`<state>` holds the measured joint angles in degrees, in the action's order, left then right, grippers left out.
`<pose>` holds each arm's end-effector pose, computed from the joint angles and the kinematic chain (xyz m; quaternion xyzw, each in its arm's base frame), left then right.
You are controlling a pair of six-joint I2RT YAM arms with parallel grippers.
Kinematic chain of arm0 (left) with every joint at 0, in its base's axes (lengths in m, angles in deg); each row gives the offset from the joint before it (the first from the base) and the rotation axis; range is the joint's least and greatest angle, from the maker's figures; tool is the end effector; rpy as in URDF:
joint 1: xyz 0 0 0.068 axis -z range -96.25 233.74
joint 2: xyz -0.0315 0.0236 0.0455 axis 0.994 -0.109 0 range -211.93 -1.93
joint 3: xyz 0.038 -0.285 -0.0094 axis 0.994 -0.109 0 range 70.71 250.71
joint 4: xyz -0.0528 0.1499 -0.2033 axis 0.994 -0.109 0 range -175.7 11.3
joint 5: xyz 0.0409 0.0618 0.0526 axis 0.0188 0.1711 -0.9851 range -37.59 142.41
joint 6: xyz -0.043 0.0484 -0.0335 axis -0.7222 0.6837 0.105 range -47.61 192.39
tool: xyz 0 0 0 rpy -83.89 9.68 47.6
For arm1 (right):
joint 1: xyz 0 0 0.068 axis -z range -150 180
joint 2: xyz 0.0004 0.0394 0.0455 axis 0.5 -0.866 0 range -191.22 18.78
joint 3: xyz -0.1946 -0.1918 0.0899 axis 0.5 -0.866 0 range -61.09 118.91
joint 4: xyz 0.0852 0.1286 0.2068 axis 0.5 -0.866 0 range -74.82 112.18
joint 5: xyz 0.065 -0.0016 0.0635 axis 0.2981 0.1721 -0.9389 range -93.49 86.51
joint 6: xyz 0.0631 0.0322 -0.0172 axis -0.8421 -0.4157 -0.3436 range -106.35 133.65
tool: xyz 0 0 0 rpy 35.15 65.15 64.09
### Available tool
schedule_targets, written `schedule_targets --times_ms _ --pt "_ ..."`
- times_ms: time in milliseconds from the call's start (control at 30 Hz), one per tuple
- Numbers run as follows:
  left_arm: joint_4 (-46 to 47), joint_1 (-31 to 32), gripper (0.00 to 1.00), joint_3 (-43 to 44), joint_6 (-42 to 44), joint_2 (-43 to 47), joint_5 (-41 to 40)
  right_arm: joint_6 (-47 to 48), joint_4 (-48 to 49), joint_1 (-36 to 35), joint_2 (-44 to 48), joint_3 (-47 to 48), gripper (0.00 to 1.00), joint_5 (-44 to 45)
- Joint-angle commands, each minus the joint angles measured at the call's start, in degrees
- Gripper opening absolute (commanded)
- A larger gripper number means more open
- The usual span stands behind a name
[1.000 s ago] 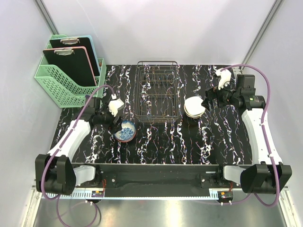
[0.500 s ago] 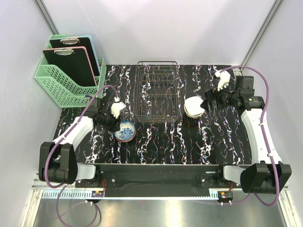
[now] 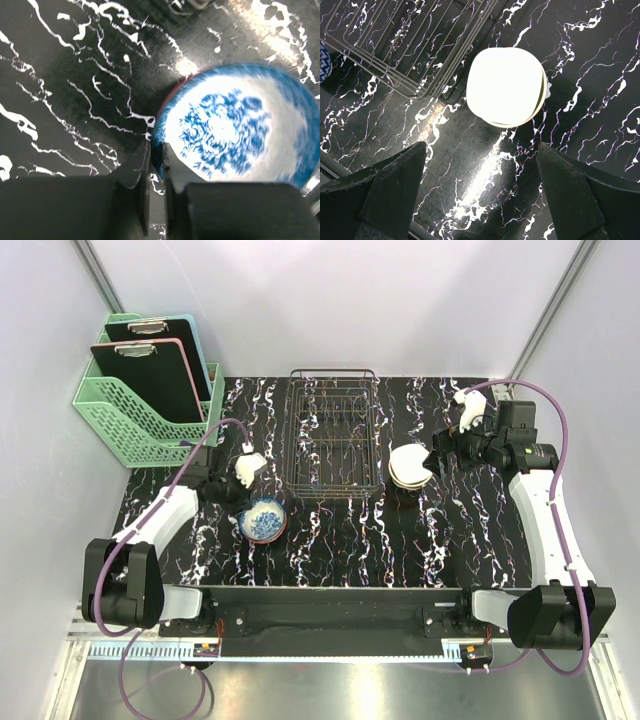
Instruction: Load the bowls into the dish rack
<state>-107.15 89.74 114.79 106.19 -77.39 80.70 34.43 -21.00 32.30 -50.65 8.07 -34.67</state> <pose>0.2468 -0.0549 0.1993 0.3785 0.8587 -0.1684 0.3016 0.2559 0.0212 0.3473 -0.2469 0.8563 0.1657 0.4223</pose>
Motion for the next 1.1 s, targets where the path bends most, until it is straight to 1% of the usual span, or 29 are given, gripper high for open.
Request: schedule_targets --times_ms 0,267,400,533,667,1067 --pt "1.6 0.1 0.05 0.6 0.0 0.0 -2.2 -0.5 0.1 0.1 0.7 0.4 1.0 -1.7" --pt "2.2 0.1 0.0 3.2 -1.4 0.5 -5.0 -1.0 0.1 0.0 -0.3 0.4 1.0 -2.6" --pt "2.3 0.2 0.0 5.8 -2.2 0.0 -6.9 -1.0 0.2 -0.1 -0.6 0.5 1.0 -2.7" --pt "2.3 0.1 0.01 8.1 -3.4 0.1 -7.0 -1.1 0.1 -0.3 -0.6 0.4 1.0 -2.5" --pt "2.3 0.1 0.0 9.7 -4.2 0.4 -6.6 -0.8 0.1 -0.4 -0.7 0.4 1.0 -2.3" --pt "4.4 0.3 0.0 7.3 -5.0 0.1 -8.3 -1.4 0.1 -0.9 -1.4 0.6 1.0 -4.9"
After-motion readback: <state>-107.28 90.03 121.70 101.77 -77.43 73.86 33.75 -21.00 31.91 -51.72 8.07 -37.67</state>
